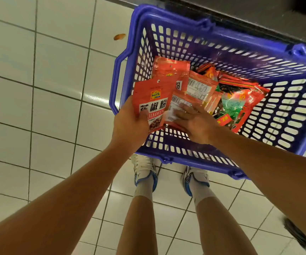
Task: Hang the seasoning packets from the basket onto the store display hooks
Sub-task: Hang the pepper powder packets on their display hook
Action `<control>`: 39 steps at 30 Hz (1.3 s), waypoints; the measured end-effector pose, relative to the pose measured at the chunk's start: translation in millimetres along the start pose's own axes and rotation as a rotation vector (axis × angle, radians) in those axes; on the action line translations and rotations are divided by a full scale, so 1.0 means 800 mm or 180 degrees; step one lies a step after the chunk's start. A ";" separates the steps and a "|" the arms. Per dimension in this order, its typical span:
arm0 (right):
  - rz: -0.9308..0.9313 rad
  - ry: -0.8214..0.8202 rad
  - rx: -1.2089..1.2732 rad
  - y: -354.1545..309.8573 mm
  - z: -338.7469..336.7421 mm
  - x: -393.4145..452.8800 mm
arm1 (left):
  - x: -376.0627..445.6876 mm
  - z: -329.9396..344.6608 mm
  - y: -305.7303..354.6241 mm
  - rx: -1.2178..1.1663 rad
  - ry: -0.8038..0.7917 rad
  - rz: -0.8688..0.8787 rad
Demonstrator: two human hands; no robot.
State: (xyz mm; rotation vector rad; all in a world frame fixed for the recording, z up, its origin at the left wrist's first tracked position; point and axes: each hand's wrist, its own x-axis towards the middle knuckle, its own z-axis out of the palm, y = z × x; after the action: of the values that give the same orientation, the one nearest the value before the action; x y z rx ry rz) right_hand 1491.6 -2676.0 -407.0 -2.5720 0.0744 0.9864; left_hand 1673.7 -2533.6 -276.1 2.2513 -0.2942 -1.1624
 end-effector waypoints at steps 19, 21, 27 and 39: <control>0.1921 0.2794 0.6055 -0.080 -0.396 -0.247 | -0.175 -0.147 0.233 -0.1928 -0.0100 -0.0248; 0.1699 0.3041 0.5681 -0.102 -0.455 -0.291 | -0.209 -0.181 0.277 -0.1995 -0.0036 -0.0157; 0.1164 0.3405 0.5053 -0.165 -0.633 -0.448 | -0.324 -0.289 0.421 -0.2405 -0.0183 0.0415; 0.0305 0.5332 0.3818 -0.253 -0.922 -0.753 | -0.558 -0.448 0.753 -0.2322 -0.0296 0.2390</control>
State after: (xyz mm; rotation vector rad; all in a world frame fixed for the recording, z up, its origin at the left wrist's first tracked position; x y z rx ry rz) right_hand 1543.1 -2813.2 555.6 -1.4812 0.8595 -1.1095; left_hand 1735.4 -2680.7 539.2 1.2715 -0.5780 -0.7777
